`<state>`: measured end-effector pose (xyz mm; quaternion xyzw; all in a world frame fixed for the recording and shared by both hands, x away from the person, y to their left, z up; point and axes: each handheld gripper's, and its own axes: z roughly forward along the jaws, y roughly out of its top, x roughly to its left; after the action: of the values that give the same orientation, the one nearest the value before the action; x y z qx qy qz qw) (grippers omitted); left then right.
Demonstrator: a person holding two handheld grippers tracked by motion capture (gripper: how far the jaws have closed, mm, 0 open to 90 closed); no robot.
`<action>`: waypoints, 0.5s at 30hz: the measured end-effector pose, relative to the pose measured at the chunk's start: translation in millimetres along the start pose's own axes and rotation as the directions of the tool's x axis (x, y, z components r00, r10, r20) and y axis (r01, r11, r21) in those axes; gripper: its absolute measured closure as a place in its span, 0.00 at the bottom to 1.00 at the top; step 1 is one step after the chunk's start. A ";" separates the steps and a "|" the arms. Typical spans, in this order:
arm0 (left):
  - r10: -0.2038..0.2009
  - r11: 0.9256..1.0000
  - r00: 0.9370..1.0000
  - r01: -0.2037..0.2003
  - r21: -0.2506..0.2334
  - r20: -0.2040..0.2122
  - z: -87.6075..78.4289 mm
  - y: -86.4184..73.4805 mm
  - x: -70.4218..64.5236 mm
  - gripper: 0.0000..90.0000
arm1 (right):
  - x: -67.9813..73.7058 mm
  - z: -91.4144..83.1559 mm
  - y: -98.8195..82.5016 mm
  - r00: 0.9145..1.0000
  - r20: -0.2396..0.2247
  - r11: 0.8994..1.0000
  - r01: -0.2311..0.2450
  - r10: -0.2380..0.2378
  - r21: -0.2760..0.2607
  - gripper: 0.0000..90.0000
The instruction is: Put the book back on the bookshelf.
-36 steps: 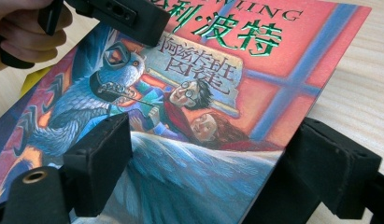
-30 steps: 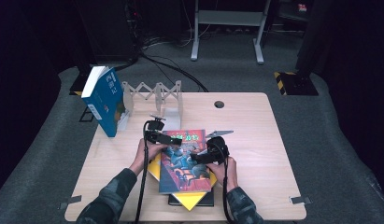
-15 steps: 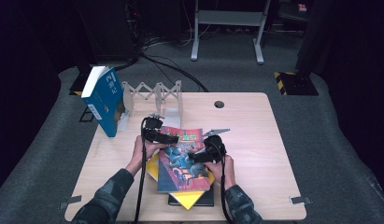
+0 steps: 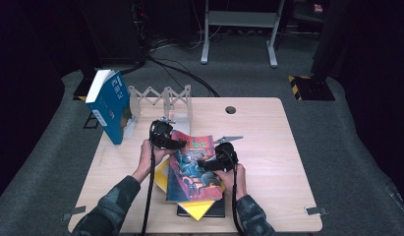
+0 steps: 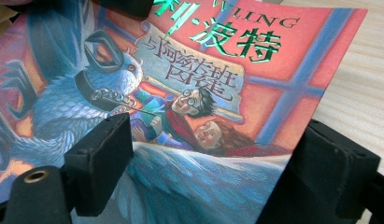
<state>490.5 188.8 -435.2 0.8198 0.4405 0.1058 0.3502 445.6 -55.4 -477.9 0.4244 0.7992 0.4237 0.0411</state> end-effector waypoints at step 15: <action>0.090 0.995 0.994 -0.088 0.038 -0.053 -1.9 9.0 -12.5 0.55 | 1.9 0.6 -0.9 1.000 0.000 1.000 0.001 -0.001 -0.014 0.17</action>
<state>488.1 176.4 -426.1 0.8416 0.4148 0.1358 0.3181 444.0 -54.0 -478.4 0.4237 0.7964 0.4292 0.0444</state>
